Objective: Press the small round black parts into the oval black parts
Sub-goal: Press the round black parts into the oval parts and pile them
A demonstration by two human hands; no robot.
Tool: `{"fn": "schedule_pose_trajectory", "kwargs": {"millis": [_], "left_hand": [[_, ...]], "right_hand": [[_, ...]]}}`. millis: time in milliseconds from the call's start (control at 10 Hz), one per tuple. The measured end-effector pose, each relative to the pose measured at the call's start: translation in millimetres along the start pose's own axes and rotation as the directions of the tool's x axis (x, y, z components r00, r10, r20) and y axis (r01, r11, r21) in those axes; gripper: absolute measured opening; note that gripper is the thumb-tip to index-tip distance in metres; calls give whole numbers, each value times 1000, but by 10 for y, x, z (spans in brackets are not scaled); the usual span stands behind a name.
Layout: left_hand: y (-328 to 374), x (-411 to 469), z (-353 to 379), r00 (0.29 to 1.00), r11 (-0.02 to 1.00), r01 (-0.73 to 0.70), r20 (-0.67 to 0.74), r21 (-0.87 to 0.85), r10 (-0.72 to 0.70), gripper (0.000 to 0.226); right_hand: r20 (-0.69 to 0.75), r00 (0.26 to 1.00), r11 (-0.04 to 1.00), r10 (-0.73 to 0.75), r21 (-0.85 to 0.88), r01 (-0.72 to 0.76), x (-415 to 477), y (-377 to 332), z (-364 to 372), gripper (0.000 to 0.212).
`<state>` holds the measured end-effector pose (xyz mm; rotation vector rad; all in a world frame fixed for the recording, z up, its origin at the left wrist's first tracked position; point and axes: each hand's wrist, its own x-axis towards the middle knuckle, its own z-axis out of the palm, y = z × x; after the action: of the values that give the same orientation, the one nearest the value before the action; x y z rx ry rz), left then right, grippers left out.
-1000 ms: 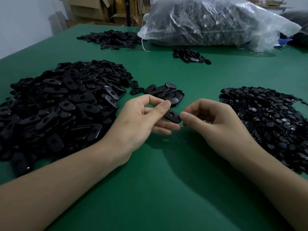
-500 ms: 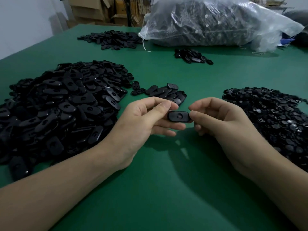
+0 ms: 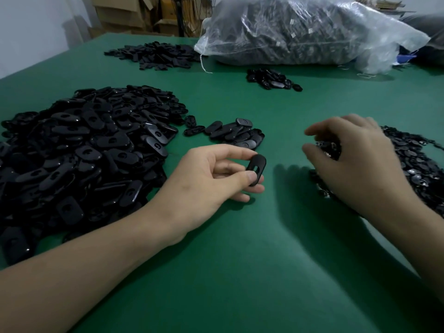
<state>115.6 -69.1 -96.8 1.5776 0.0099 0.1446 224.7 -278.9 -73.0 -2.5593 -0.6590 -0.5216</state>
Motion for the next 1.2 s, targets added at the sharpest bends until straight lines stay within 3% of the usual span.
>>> {"fn": "schedule_pose_trajectory", "kwargs": {"millis": [100, 200, 600, 1000, 1200], "left_hand": [[-5, 0, 0, 1000, 1000, 5, 6, 16, -5, 28], [0, 2, 0, 1000, 1000, 6, 6, 22, -6, 29], [-11, 0, 1, 1000, 999, 3, 19, 38, -4, 27], [-20, 8, -2, 1000, 999, 4, 28, 38, -5, 25], [-21, 13, -5, 999, 999, 1, 33, 46, -3, 26]], "right_hand": [[129, 986, 958, 105, -280, -66, 29, 89, 33, 42], [158, 979, 951, 127, -299, -75, 22, 110, 44, 38], [99, 991, 970, 84, -238, -59, 34, 107, 44, 5], [99, 993, 972, 61, -230, -37, 34, 101, 29, 4], [109, 993, 978, 35, -211, -11, 20, 57, 47, 15]]}}
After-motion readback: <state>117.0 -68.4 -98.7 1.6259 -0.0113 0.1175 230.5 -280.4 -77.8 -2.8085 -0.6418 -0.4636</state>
